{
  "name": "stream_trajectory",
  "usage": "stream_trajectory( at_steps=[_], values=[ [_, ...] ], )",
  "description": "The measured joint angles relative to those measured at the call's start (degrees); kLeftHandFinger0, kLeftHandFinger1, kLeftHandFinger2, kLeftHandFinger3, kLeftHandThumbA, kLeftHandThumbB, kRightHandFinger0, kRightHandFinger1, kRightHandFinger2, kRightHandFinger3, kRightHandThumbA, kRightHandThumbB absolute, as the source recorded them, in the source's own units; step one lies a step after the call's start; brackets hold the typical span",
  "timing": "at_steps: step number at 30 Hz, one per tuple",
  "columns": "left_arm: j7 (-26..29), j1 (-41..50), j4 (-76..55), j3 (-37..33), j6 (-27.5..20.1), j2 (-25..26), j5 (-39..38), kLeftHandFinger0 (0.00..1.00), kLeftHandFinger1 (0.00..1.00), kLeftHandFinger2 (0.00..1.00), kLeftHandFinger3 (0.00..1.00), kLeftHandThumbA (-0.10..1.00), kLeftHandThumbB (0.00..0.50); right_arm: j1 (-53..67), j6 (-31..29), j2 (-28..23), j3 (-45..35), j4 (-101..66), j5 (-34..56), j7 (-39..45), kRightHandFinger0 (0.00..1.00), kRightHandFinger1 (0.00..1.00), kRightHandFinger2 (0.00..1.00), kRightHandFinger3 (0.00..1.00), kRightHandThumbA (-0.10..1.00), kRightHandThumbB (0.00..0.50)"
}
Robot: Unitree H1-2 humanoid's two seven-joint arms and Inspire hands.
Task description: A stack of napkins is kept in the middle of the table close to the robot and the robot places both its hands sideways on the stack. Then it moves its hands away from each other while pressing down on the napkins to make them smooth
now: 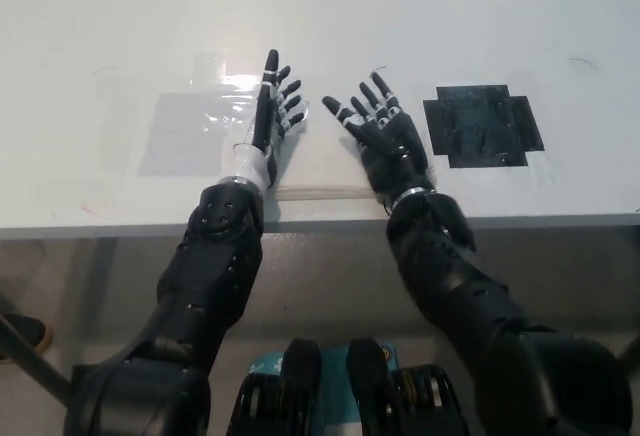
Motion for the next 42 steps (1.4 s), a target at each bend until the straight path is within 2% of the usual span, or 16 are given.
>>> stream_trajectory(
  at_steps=[5, 12, 14, 16, 19, 22, 25, 29, 34, 36, 38, 40, 42],
  values=[
    [-0.1, 0.5, -0.9, 0.4, 0.0, 1.5, -0.1, 1.00, 1.00, 1.00, 1.00, 1.00, 0.318, 0.2, -0.1, -2.1, -0.2, -0.1, 0.0, 0.1, 1.00, 1.00, 1.00, 1.00, 1.00, 0.237],
    [-1.4, 2.8, -3.0, 0.7, 0.0, 4.8, -0.3, 1.00, 1.00, 1.00, 1.00, 1.00, 0.328, 1.0, -0.2, -3.9, -2.8, -0.5, 1.0, 1.3, 1.00, 1.00, 1.00, 1.00, 1.00, 0.217],
    [-2.1, 3.8, -3.8, 0.8, 0.2, 6.5, -0.4, 1.00, 1.00, 1.00, 1.00, 1.00, 0.290, 1.2, -0.3, -4.4, -3.6, -0.9, 1.3, 1.9, 1.00, 1.00, 1.00, 1.00, 1.00, 0.232],
    [-2.9, 4.7, -4.7, 1.2, 0.3, 8.2, -0.9, 1.00, 1.00, 1.00, 1.00, 1.00, 0.281, 1.4, -0.3, -4.7, -4.2, -1.1, 1.5, 2.3, 1.00, 1.00, 1.00, 1.00, 1.00, 0.216],
    [-4.5, 6.0, -5.3, 1.9, 0.3, 11.0, -1.3, 1.00, 1.00, 1.00, 1.00, 1.00, 0.315, 2.0, -0.3, -5.2, -5.0, -1.9, 2.0, 3.2, 1.00, 1.00, 1.00, 1.00, 1.00, 0.214],
    [-5.6, 8.4, -8.7, 2.6, 0.5, 13.6, -1.6, 1.00, 1.00, 1.00, 1.00, 1.00, 0.273, 2.8, -0.3, -5.7, -5.8, -3.0, 2.6, 4.3, 1.00, 1.00, 1.00, 1.00, 1.00, 0.200],
    [-6.6, 11.2, -14.4, 3.2, 1.7, 15.5, -2.0, 1.00, 1.00, 1.00, 1.00, 1.00, 0.294, 4.0, -0.4, -6.1, -5.8, -5.3, 2.7, 5.5, 1.00, 1.00, 1.00, 1.00, 1.00, 0.215],
    [-7.6, 14.6, -22.1, 3.5, 3.7, 16.3, -2.5, 1.00, 1.00, 1.00, 1.00, 1.00, 0.356, 6.5, -0.4, -6.3, -5.1, -9.8, 2.7, 6.3, 1.00, 1.00, 1.00, 1.00, 1.00, 0.228],
    [-8.3, 19.0, -30.8, 3.2, 5.9, 16.0, -2.9, 1.00, 1.00, 1.00, 1.00, 1.00, 0.263, 11.0, 0.3, -6.2, -3.5, -20.6, 2.5, 6.2, 1.00, 1.00, 1.00, 1.00, 1.00, 0.226],
    [-8.5, 21.1, -33.7, 2.8, 6.4, 15.5, -3.0, 1.00, 1.00, 1.00, 1.00, 1.00, 0.221, 13.7, 0.8, -6.2, -2.3, -26.5, 2.3, 6.0, 1.00, 1.00, 1.00, 1.00, 1.00, 0.272],
    [-8.6, 22.7, -35.8, 2.5, 6.7, 14.9, -3.0, 1.00, 1.00, 1.00, 1.00, 1.00, 0.253, 15.8, 1.2, -6.1, -1.4, -30.8, 2.1, 5.7, 1.00, 1.00, 1.00, 1.00, 1.00, 0.321],
    [-8.7, 24.8, -38.3, 1.8, 7.1, 14.3, -3.0, 1.00, 1.00, 1.00, 1.00, 1.00, 0.271, 18.6, 1.7, -5.8, -0.5, -35.6, 2.0, 5.5, 1.00, 1.00, 1.00, 1.00, 1.00, 0.349],
    [-8.8, 26.8, -40.6, 1.1, 7.3, 13.6, -3.0, 1.00, 1.00, 1.00, 1.00, 1.00, 0.289, 20.9, 2.2, -5.5, 0.2, -40.0, 1.8, 5.3, 1.00, 1.00, 1.00, 1.00, 1.00, 0.346]
  ],
)
